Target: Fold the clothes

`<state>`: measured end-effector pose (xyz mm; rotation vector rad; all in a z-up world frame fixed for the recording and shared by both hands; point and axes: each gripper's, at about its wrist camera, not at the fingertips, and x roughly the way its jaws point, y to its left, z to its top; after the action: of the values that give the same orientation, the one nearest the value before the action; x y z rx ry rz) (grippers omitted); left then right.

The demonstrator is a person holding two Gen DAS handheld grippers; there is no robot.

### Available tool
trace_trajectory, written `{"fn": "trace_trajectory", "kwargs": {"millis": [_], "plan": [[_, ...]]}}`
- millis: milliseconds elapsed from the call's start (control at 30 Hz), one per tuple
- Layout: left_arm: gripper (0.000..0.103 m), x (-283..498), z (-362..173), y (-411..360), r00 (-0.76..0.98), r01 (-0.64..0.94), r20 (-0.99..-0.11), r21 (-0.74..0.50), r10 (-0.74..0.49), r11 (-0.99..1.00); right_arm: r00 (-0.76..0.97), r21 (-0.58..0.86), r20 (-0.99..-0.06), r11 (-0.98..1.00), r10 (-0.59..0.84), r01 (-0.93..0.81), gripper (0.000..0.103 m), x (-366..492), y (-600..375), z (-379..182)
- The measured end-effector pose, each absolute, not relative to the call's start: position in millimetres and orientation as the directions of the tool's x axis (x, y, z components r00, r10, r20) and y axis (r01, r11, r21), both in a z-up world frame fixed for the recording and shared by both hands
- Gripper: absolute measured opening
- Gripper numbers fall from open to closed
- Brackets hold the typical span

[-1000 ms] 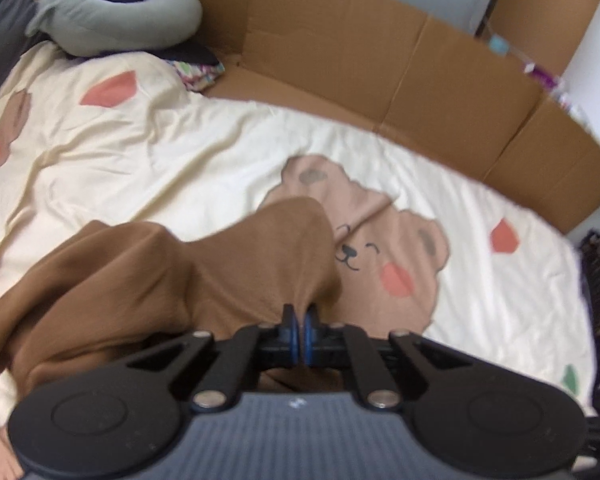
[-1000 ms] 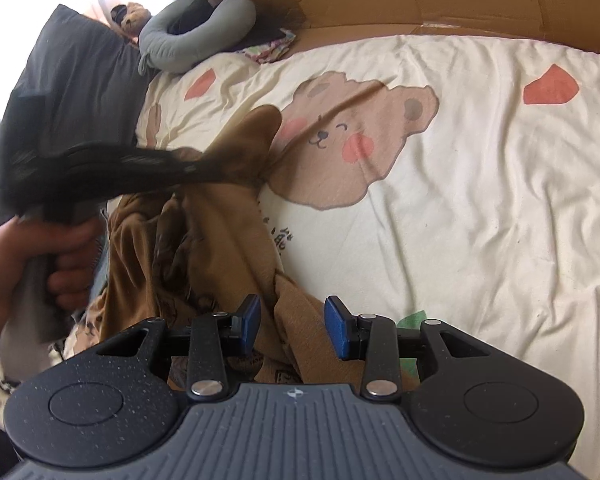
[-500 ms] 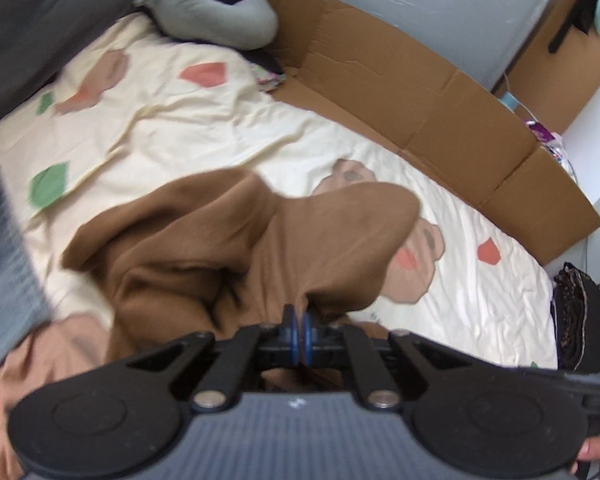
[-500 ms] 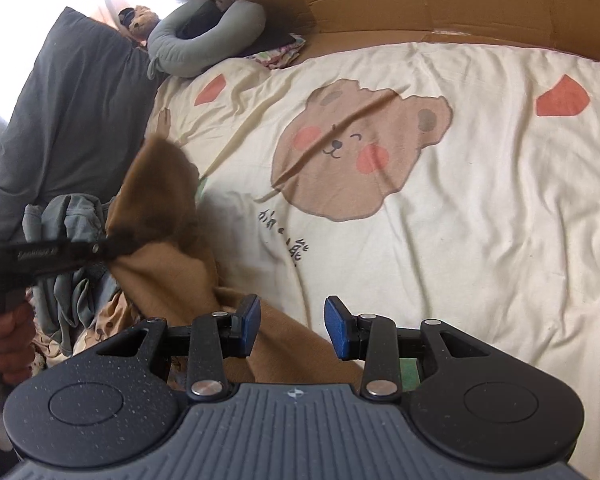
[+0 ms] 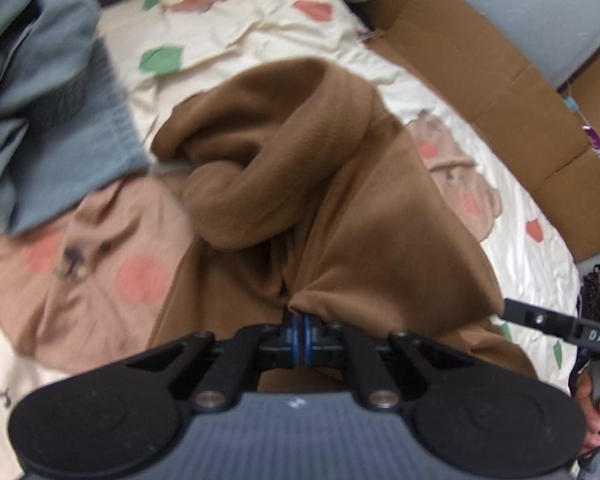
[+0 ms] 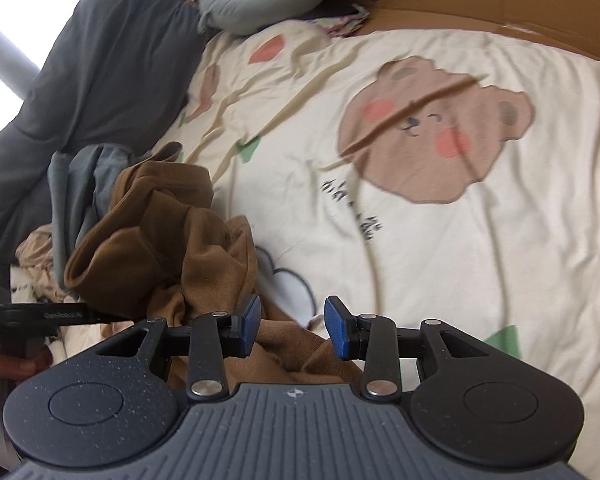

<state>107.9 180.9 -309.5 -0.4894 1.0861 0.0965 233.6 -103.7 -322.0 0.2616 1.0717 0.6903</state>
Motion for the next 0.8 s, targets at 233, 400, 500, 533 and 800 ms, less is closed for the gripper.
{"fn": "trace_trajectory", "kwargs": {"millis": [233, 400, 500, 533, 800], "plan": [[0.003, 94, -321, 191, 0.45, -0.351, -0.878, -0.343, -0.164, 0.871, 0.238, 0.532, -0.714, 0.731, 0.659, -0.427, 0.042, 235, -77, -323], [0.003, 87, -325, 196, 0.451, -0.369, -0.876, -0.357, -0.171, 0.858, 0.193, 0.557, -0.702, 0.697, 0.686, -0.452, 0.042, 245, -52, -323], [0.003, 85, -327, 198, 0.453, -0.376, -0.874, -0.368, -0.177, 0.85, 0.167, 0.567, -0.702, 0.686, 0.692, -0.456, 0.042, 252, -37, -326], [0.003, 85, -327, 198, 0.454, -0.377, -0.873, -0.371, -0.18, 0.849, 0.16, 0.571, -0.703, 0.683, 0.693, -0.455, 0.042, 254, -33, -327], [0.003, 86, -327, 204, 0.462, -0.383, -0.866, -0.391, -0.193, 0.837, 0.129, 0.614, -0.689, 0.669, 0.713, -0.419, 0.042, 275, -7, -339]]}}
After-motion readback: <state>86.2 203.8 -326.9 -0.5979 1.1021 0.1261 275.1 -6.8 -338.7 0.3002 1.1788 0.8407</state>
